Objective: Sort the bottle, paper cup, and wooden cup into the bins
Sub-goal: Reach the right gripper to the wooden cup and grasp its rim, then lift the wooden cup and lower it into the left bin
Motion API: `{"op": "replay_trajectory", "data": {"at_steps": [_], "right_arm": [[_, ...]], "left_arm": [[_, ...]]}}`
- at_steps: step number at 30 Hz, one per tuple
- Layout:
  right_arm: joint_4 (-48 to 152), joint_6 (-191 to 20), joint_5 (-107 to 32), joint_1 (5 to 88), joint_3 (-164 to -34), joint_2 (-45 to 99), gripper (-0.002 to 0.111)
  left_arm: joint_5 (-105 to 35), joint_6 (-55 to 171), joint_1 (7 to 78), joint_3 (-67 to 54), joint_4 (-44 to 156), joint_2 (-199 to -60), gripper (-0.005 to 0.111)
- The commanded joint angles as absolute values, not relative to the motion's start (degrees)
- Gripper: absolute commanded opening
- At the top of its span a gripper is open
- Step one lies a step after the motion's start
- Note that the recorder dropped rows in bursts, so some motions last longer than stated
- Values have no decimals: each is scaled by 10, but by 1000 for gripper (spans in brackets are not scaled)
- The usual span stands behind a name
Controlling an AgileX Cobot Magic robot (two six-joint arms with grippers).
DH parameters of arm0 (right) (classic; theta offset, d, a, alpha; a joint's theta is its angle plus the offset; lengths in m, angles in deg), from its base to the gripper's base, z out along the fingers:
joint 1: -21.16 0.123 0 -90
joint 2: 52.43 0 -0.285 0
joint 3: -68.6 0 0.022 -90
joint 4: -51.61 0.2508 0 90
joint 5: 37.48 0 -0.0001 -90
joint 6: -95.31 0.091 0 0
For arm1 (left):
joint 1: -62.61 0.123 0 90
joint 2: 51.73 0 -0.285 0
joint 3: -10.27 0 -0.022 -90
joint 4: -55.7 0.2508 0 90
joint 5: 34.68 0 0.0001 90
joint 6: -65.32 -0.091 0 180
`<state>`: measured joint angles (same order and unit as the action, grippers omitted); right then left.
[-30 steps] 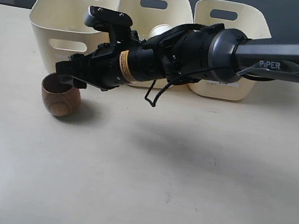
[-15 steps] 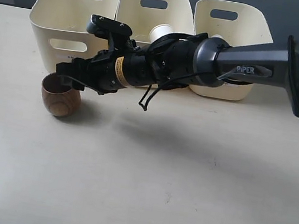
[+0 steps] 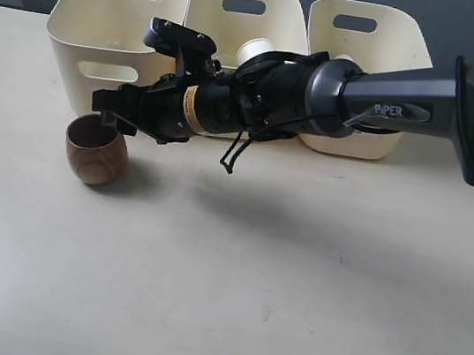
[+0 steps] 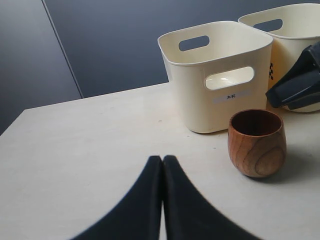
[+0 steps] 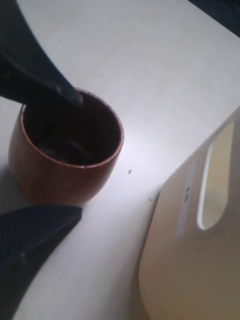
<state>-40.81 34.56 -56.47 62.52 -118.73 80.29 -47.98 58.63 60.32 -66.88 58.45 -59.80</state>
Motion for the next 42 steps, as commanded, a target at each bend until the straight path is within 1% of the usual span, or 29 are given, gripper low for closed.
{"op": "replay_trajectory", "data": {"at_steps": [1, 14, 28, 30, 33, 38, 42], "right_arm": [[-404, 360, -557, 624, -1191, 804, 54], [-377, 360, -573, 624, -1236, 847, 54], [-374, 360, -569, 633, -1242, 870, 54], [-374, 360, -569, 634, -1242, 870, 51], [-374, 360, -569, 634, -1242, 870, 44], [-380, 360, -577, 634, -1242, 870, 24], [-384, 360, -577, 634, -1242, 870, 15]], "left_arm": [[-479, 587, 601, -669, 582, -595, 0], [-479, 587, 601, -669, 582, -595, 0], [-479, 587, 601, -669, 582, -595, 0], [-479, 587, 601, -669, 582, -595, 0], [-479, 587, 601, -669, 582, -595, 0], [-479, 587, 601, -669, 582, -595, 0], [-479, 587, 601, -669, 582, -595, 0]]}}
